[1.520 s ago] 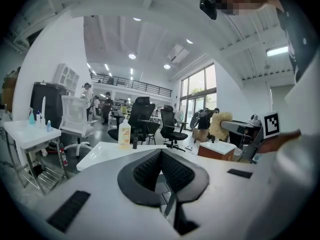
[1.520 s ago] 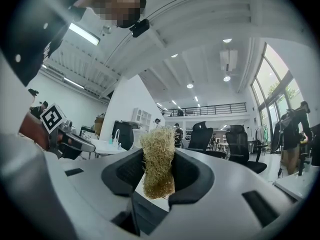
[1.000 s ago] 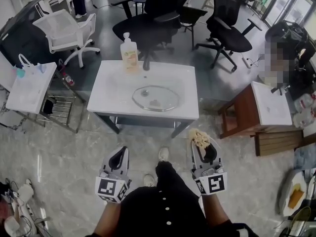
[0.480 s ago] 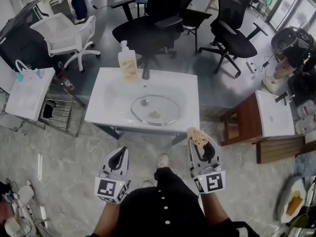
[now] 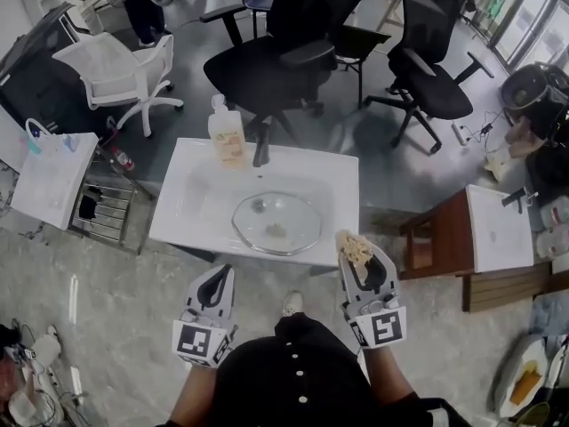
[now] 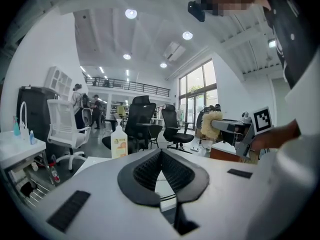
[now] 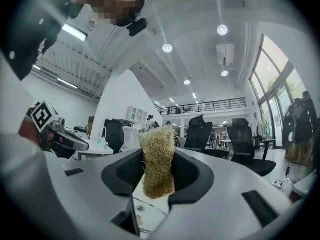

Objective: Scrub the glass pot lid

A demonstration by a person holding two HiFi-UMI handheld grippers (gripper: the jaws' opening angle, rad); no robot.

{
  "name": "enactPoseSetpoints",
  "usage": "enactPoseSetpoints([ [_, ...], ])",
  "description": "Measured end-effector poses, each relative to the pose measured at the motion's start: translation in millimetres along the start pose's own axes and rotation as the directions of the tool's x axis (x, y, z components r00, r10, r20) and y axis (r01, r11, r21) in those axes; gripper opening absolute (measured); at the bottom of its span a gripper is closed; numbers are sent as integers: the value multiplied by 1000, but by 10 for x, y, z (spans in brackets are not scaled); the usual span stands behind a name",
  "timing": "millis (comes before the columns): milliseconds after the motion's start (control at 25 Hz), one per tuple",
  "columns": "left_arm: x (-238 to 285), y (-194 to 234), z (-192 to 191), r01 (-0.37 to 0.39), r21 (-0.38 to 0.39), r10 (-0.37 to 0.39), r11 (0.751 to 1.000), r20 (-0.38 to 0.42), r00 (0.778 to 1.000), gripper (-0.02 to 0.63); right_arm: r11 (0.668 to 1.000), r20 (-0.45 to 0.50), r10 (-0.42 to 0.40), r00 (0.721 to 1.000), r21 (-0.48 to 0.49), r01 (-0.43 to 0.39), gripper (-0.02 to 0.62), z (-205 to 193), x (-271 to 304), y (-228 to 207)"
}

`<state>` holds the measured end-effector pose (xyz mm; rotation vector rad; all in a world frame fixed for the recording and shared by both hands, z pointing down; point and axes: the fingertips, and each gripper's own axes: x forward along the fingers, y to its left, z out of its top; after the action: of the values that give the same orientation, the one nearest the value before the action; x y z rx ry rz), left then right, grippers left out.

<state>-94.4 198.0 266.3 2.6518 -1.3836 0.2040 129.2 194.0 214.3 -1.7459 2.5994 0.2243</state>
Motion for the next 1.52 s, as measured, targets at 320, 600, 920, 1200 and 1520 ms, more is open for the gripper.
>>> enactPoseSetpoints([
  [320,441,56,200,-57,-22,57,998,23,998,21,998,27,58,998,3,-58,158,21,434,-437],
  [600,597,40,325,-73,-28,76,997,97,992,21,993,28,111,993,34,-112,158,-80,697,-525],
  [920,706,197,373,-48,-33,51,998,110,993,23,992,25,101,995,69,-102,158,-132,947,-558],
  [1200,971,524,527,-2,-35,7,999,137,991,23,993,23,88,996,76,-90,158,-133,1311,-544],
  [1520,1234,952,492,-5,-50,9,999,95,995,21,995,20,69,997,67,-70,158,-153,1663,-531],
])
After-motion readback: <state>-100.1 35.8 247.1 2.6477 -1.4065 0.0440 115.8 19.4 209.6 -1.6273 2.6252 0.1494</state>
